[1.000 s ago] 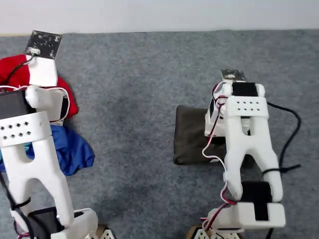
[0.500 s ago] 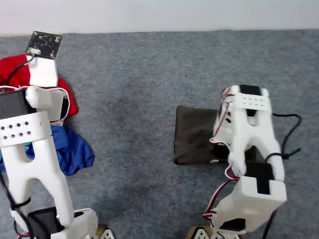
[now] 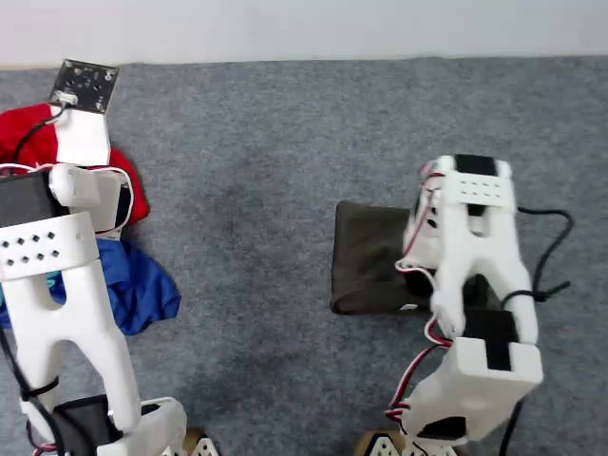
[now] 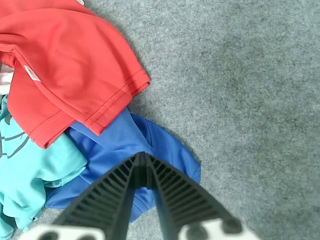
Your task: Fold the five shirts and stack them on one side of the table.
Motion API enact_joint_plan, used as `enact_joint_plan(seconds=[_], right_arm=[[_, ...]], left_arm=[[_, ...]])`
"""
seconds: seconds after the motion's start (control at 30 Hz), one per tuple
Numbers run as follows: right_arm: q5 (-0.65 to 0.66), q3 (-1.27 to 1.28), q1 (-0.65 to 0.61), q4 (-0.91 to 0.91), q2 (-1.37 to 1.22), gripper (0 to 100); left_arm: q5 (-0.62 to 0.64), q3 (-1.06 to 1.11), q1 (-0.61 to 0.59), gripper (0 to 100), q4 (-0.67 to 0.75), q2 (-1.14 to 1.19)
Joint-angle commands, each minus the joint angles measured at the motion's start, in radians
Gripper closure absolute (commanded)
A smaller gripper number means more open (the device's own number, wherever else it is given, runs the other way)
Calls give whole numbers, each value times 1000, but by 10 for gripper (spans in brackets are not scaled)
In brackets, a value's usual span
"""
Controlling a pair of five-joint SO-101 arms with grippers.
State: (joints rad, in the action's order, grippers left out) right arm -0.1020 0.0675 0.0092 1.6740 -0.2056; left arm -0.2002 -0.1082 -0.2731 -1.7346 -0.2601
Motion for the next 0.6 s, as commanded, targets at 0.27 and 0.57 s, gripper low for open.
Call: enact_joint_plan(seconds=[0.27,0.57], right_arm=[[2,-55,-191,-139,76,988],[2,-61,-200,41,-81,988]], left_arm=[[-6,42,0,997,-12,-38],[-6,58,-3,997,-12,-38]])
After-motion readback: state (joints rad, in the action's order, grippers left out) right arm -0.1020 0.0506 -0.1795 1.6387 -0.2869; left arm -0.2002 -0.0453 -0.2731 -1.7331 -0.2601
